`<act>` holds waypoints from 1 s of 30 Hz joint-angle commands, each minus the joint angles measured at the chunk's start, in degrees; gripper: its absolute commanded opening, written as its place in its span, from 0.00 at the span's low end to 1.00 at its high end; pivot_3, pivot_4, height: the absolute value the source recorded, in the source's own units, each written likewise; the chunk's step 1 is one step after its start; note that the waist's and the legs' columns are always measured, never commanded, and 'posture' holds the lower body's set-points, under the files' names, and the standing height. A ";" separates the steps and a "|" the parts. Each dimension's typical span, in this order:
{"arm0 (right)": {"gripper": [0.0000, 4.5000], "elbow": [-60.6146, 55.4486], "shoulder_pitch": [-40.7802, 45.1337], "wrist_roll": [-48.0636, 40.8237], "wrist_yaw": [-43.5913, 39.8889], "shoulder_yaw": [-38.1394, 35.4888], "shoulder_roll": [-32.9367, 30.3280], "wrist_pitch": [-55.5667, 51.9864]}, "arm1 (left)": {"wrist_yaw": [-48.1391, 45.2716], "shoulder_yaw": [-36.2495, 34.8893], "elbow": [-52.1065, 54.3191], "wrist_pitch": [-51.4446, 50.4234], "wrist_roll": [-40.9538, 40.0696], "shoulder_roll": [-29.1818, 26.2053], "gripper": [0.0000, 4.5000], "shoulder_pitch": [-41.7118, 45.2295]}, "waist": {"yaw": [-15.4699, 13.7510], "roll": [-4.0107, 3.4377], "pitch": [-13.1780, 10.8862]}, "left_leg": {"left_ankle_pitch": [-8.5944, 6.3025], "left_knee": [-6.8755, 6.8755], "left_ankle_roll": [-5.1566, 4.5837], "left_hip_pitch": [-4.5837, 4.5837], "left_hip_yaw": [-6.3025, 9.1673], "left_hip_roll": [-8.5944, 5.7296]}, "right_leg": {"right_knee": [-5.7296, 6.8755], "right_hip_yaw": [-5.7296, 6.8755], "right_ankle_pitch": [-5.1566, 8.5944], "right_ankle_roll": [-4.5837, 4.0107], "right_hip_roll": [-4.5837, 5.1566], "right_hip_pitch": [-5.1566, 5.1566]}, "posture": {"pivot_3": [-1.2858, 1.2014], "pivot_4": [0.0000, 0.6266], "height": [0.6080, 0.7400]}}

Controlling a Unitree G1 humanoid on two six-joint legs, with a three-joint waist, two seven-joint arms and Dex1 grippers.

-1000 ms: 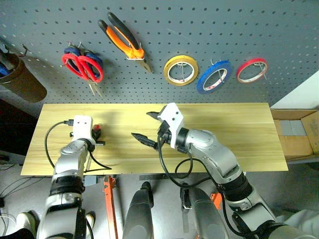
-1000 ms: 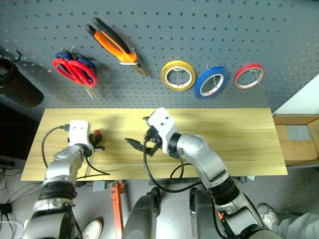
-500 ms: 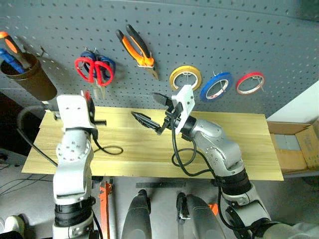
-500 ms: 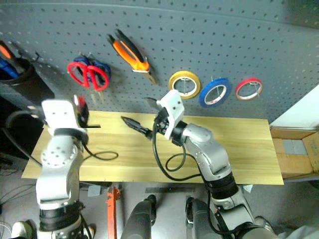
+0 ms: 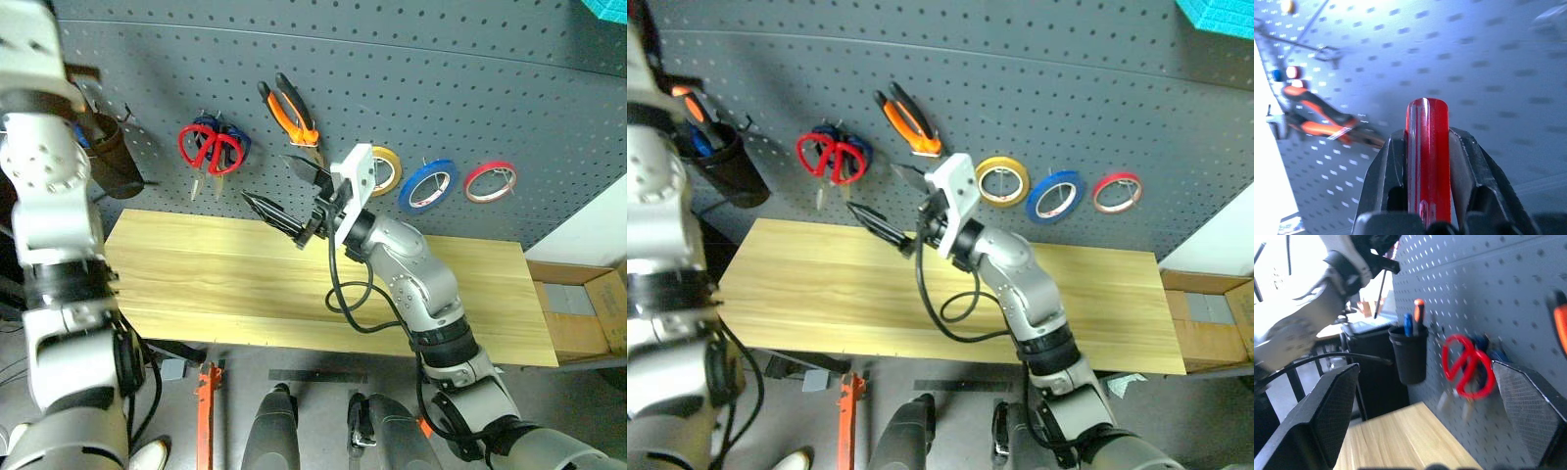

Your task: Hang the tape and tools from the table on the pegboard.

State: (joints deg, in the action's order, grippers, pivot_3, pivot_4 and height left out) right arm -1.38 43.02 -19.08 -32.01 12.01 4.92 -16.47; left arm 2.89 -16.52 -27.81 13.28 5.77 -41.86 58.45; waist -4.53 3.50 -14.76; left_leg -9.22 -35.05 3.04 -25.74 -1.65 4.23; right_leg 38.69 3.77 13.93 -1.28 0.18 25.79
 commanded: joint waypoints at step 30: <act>1.00 2.02 2.72 3.39 -1.98 3.53 0.98 3.86 | -2.71 -2.46 -21.51 4.79 -9.48 0.60 0.18 0.30 | 0.95 -0.04 -0.06 | 0.06 -0.16 0.08 0.10 0.10 0.26 | 0.29 0.02 -0.29 -0.49 -0.10 -0.06 | 0.59 0.38 1.00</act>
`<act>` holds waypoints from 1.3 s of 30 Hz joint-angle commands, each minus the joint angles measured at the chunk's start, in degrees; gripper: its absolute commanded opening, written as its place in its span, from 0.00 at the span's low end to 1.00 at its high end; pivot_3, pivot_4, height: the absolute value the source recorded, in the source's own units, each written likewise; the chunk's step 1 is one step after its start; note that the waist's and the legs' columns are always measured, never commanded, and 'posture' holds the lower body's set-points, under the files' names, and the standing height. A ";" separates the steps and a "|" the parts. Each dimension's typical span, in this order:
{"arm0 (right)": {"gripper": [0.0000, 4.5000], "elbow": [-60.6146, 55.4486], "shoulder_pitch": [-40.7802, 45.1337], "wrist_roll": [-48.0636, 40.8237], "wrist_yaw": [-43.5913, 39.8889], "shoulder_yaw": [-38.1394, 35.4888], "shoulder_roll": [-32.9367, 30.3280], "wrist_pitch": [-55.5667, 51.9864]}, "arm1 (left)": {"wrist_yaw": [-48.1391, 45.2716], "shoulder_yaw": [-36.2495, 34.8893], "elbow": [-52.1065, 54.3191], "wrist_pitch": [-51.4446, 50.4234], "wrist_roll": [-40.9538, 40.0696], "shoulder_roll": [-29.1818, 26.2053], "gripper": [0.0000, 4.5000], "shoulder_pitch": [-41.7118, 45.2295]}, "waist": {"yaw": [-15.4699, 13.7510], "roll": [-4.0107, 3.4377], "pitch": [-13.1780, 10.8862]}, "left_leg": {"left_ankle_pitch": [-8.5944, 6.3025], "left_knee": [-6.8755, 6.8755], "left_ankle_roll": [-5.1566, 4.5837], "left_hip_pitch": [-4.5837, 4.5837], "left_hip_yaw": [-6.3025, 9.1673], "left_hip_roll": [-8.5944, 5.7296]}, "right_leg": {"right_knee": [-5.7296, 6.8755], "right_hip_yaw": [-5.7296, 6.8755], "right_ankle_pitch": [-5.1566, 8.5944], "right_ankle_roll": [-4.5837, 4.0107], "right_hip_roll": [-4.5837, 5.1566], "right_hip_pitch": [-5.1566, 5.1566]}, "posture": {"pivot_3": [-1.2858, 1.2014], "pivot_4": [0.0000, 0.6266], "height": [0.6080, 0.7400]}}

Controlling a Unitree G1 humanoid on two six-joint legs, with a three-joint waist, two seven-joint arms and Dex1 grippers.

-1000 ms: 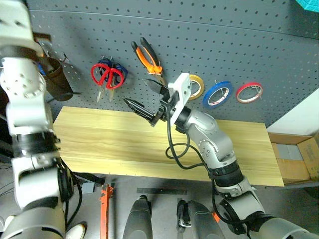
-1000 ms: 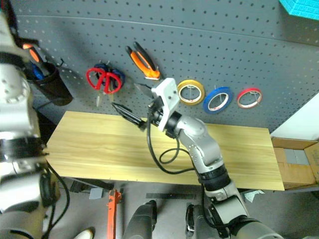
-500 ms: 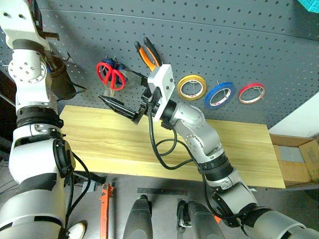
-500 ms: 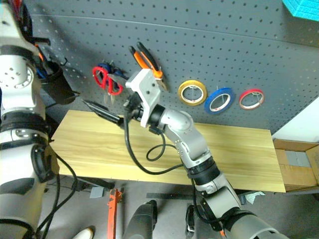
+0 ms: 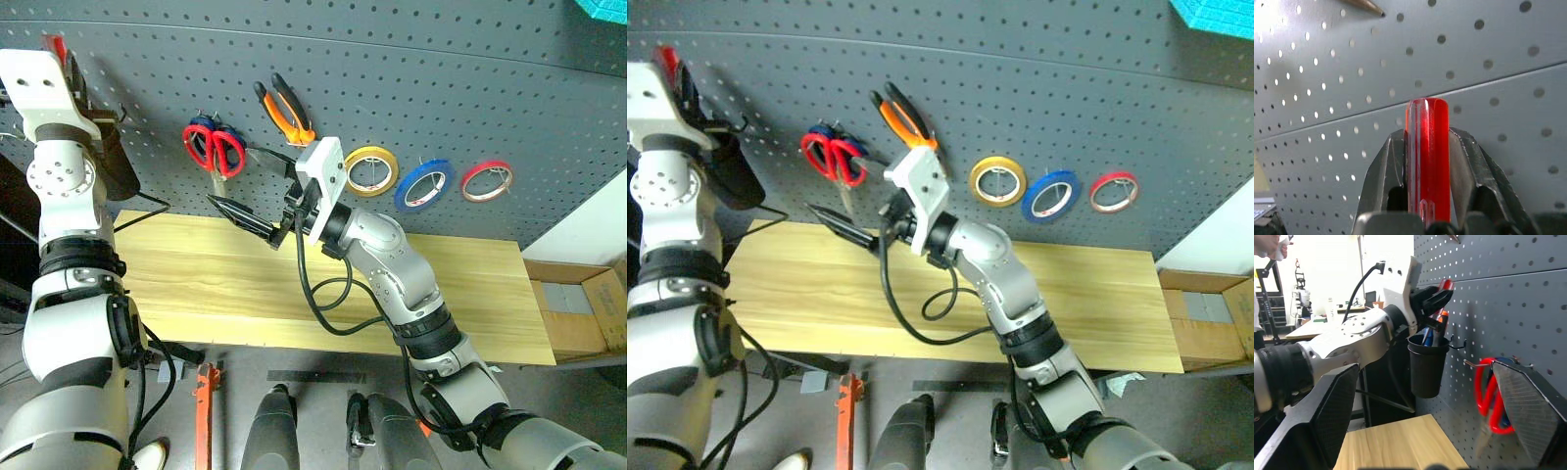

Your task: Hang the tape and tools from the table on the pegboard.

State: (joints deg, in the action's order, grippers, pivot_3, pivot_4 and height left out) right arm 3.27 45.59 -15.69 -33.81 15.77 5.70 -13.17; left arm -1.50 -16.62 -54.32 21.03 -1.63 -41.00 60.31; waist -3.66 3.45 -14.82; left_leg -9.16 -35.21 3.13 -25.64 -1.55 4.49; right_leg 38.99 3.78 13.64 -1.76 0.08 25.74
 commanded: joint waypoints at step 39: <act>1.00 -25.18 -22.75 4.28 6.39 -4.26 -16.29 -7.52 | -1.24 17.10 81.67 -52.46 -23.23 29.33 0.99 -33.88 | -0.72 -0.08 0.01 | 0.07 0.05 0.08 0.85 0.08 -0.04 | -0.14 -0.22 0.17 0.20 0.05 -0.96 | 0.58 0.30 1.00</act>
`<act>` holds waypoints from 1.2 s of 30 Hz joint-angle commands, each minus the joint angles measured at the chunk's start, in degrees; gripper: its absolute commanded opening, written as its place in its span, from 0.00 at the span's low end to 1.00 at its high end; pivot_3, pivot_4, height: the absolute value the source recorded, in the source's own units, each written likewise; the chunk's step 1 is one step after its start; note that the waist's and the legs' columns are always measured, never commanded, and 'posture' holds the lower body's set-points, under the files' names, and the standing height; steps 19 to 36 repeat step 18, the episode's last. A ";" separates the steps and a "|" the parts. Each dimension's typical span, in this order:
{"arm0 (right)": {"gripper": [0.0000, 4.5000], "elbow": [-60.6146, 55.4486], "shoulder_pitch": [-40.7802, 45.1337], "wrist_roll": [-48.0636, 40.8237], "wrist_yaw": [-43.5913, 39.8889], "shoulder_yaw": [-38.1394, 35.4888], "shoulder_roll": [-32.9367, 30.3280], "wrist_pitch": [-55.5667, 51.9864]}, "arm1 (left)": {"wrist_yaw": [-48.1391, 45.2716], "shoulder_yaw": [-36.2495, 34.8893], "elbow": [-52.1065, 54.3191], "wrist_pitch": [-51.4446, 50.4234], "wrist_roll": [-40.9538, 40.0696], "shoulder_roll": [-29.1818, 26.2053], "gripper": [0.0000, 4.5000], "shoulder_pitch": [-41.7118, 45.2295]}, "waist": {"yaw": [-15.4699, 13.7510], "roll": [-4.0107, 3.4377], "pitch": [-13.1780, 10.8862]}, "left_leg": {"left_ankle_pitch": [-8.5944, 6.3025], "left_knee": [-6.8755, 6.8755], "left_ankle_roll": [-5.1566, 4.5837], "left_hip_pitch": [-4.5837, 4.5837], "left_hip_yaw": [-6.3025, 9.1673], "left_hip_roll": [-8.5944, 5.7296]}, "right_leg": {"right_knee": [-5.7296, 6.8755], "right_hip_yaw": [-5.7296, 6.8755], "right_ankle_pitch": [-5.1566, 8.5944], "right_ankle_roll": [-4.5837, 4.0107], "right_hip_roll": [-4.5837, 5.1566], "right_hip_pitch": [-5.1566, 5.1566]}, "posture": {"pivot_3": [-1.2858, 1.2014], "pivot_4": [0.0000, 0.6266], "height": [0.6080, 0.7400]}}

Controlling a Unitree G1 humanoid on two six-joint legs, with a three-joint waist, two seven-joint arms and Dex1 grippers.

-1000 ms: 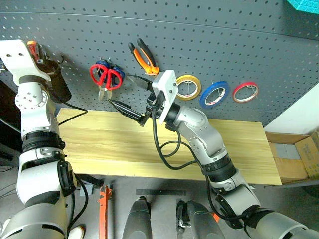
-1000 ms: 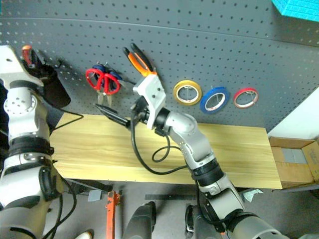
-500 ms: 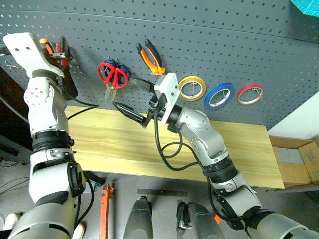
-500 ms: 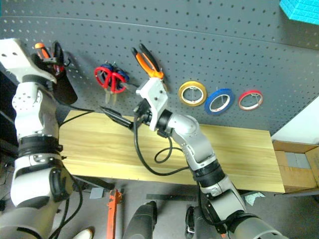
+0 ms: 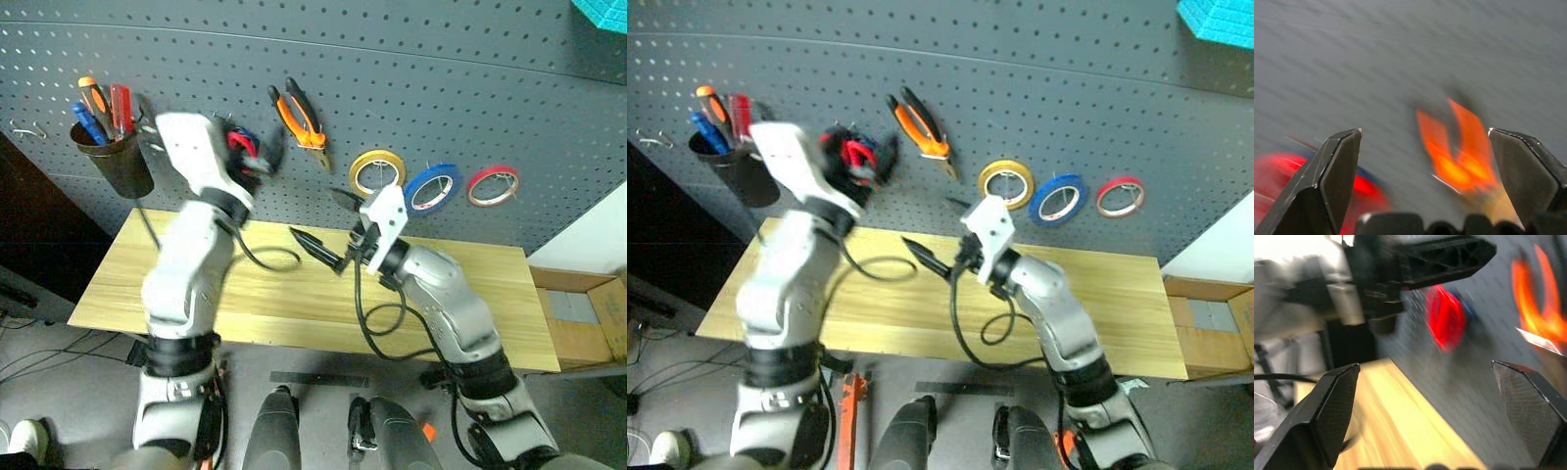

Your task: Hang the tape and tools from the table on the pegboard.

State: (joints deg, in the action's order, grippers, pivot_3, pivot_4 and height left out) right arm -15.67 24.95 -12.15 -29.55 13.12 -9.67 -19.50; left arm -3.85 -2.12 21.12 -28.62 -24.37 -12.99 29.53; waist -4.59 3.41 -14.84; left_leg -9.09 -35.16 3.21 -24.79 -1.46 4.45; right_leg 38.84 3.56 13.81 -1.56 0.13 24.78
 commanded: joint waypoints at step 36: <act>1.00 -8.74 -20.56 3.94 19.41 -13.05 0.41 -13.89 | -0.39 -0.67 -14.67 -3.81 11.84 -5.11 0.99 -15.86 | 0.93 -1.00 2.92 | -0.02 0.03 -0.03 0.09 0.00 0.03 | -0.40 0.06 0.02 -0.09 -0.20 -0.19 | 0.57 0.17 1.00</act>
